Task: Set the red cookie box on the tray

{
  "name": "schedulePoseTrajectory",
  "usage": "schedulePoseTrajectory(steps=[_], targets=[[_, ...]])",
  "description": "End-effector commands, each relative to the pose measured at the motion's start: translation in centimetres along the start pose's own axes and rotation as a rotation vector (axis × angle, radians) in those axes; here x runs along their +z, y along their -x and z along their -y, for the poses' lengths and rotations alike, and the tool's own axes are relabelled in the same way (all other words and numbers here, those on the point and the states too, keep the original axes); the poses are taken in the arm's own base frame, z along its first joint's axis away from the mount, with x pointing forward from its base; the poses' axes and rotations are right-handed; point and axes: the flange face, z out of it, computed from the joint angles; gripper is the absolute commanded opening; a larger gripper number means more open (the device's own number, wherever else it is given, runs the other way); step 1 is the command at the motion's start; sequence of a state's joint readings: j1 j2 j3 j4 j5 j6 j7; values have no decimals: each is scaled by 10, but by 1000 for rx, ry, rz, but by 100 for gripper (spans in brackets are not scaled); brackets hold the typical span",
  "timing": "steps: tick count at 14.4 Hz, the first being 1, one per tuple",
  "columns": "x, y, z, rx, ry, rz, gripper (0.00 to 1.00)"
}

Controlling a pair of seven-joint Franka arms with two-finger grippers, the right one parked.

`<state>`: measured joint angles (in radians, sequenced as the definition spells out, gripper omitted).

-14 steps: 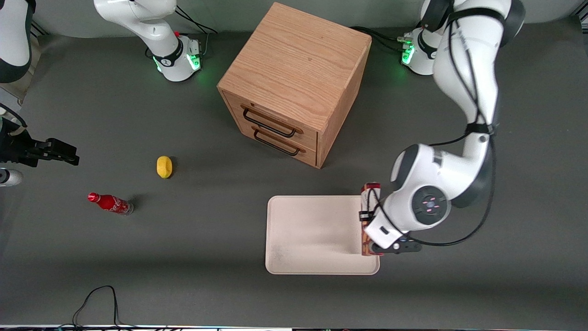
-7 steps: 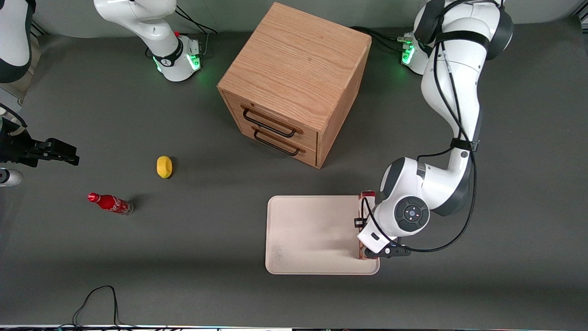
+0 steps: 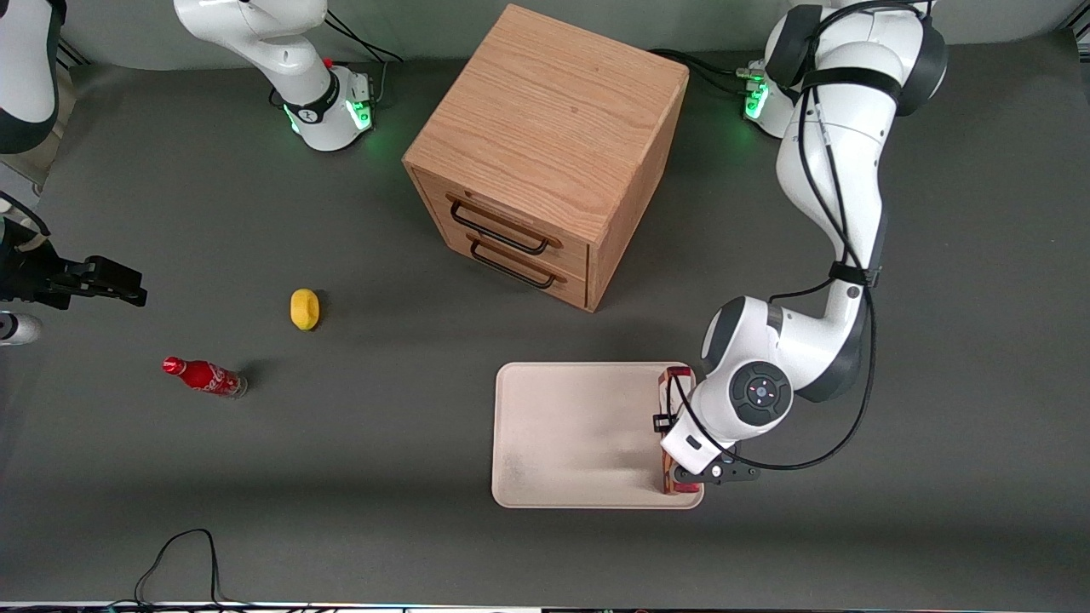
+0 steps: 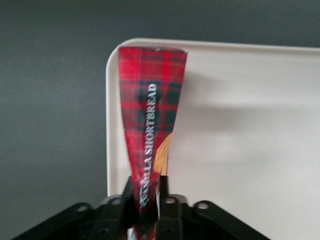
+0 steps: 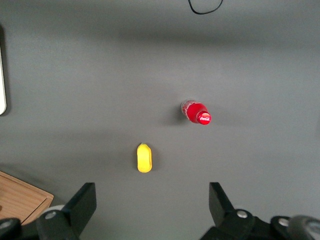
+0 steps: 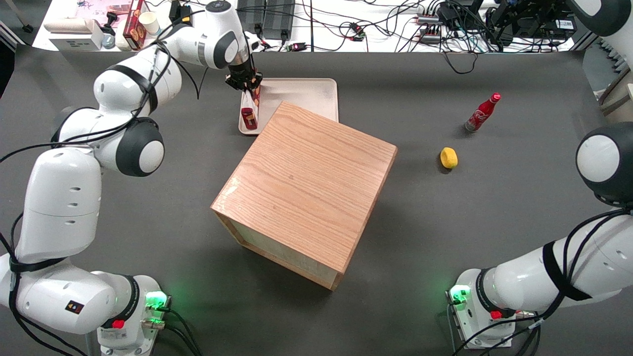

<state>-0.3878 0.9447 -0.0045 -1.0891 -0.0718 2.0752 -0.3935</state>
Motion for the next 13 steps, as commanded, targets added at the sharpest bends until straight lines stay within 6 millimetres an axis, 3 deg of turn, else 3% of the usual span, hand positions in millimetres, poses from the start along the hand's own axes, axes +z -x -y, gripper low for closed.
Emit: schedulePoseTrajectory(steps=[1,4,6,13], targets=[[-19,5,-7,19,-9,-43,100],[-68,18,5,5,0,-45,100],[-114,28,28,-30,11,-61,100],[-256,100,168,-122,-34,52,100]])
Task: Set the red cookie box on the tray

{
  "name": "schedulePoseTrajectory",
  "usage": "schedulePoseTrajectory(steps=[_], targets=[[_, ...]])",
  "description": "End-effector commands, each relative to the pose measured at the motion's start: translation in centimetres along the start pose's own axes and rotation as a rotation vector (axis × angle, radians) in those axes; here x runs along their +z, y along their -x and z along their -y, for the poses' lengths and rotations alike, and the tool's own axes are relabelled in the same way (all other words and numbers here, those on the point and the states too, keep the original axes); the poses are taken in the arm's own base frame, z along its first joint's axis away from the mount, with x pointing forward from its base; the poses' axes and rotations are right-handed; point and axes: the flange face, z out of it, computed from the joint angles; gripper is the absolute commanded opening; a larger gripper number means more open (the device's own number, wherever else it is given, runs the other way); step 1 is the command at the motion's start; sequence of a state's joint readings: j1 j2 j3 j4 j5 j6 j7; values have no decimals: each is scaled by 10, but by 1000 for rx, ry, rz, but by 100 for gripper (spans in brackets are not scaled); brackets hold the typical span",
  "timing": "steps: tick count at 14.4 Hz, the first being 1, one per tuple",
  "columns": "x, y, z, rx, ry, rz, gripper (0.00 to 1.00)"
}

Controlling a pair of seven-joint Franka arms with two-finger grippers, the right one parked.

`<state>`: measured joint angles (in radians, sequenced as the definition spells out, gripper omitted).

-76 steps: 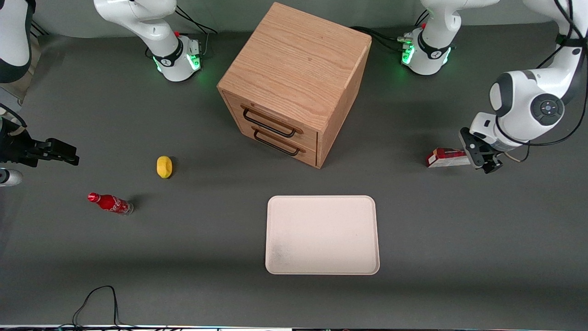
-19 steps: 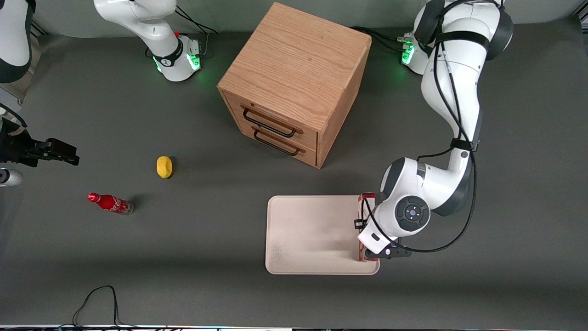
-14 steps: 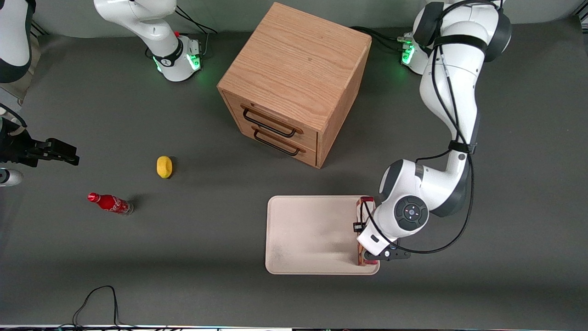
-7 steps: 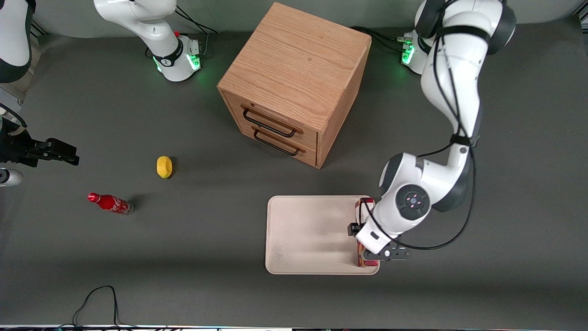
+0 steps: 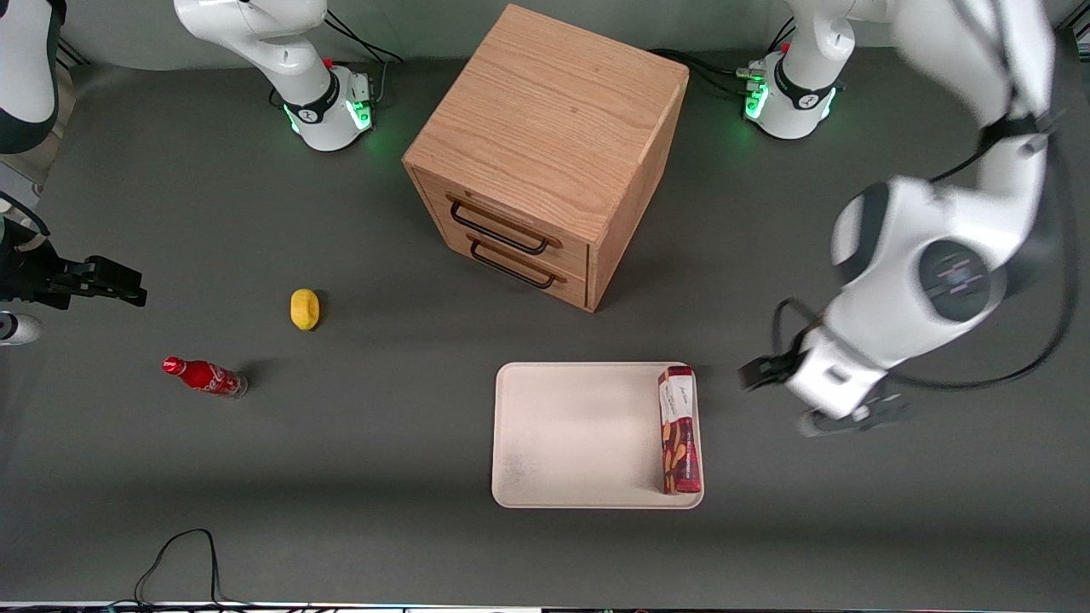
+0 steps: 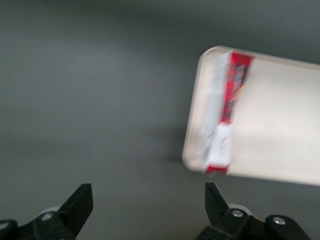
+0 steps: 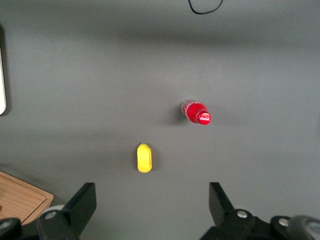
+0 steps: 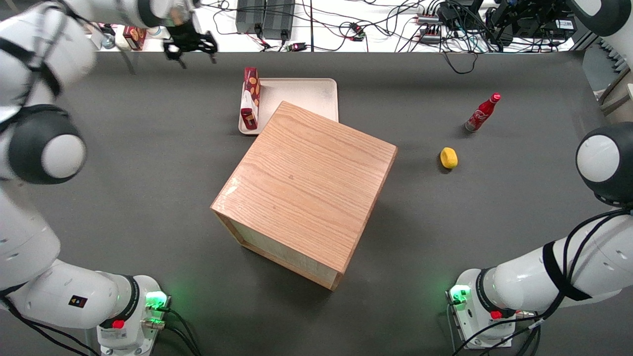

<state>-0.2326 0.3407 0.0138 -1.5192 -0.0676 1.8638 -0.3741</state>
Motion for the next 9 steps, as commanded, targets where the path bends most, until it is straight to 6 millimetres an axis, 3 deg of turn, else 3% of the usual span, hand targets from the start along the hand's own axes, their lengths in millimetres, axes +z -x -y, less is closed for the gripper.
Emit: schedulePoseTrajectory(steps=[1,4,7,9], targets=[[-43,40,60,59,-23,43,100],[-76,69,125,129,-15,29,100],[-104,100,147,139,-13,12,100],[-114,111,148,144,-15,31,100]])
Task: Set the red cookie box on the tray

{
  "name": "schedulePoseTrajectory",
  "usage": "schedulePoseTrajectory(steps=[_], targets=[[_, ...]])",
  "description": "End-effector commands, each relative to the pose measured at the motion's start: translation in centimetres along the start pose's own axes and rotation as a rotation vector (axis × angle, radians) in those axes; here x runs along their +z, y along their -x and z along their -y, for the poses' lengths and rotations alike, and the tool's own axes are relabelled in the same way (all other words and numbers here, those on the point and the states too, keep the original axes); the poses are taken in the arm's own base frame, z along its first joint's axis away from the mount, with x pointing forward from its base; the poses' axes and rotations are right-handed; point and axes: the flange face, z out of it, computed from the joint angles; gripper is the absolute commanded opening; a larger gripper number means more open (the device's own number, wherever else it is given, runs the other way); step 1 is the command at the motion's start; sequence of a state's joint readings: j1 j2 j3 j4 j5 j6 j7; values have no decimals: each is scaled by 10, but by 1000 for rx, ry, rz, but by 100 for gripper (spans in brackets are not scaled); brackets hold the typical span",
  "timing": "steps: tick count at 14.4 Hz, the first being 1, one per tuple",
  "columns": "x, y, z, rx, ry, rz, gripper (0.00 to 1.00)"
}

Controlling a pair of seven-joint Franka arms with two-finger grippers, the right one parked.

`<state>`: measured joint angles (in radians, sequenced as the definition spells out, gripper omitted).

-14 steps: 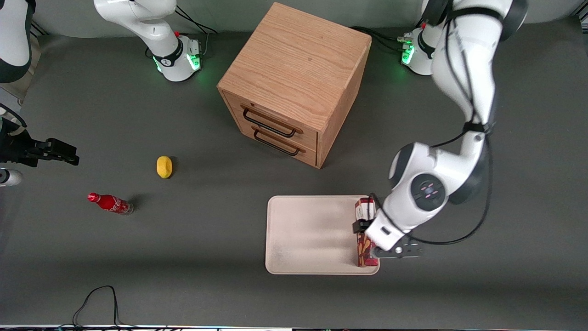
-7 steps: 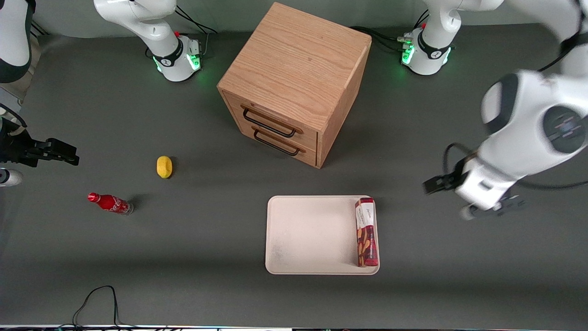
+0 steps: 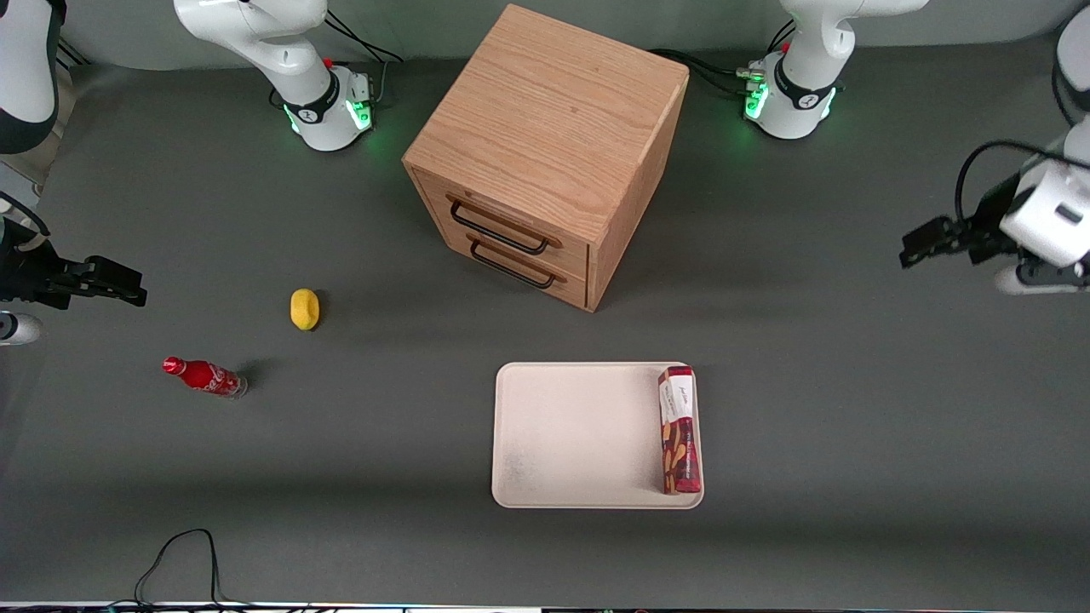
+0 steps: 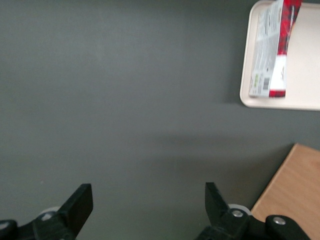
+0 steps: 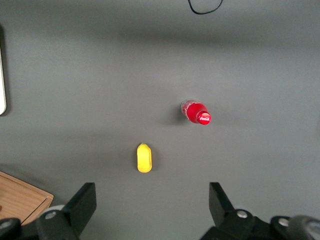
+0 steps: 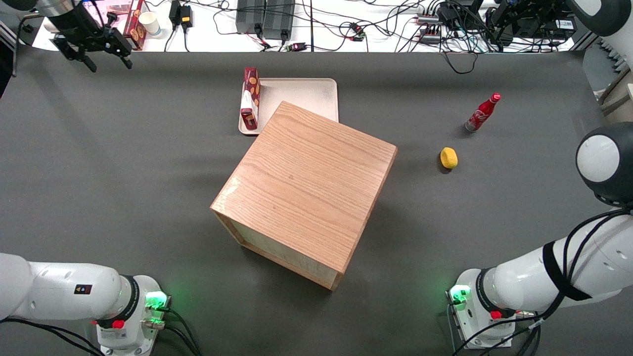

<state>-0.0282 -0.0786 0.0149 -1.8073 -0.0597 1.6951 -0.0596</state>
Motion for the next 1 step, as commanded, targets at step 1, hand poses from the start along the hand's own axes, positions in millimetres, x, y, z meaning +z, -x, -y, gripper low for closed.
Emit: schedulePoseTrajectory(steps=[1], targets=[[-9,24,-3,25,-13,6,100]])
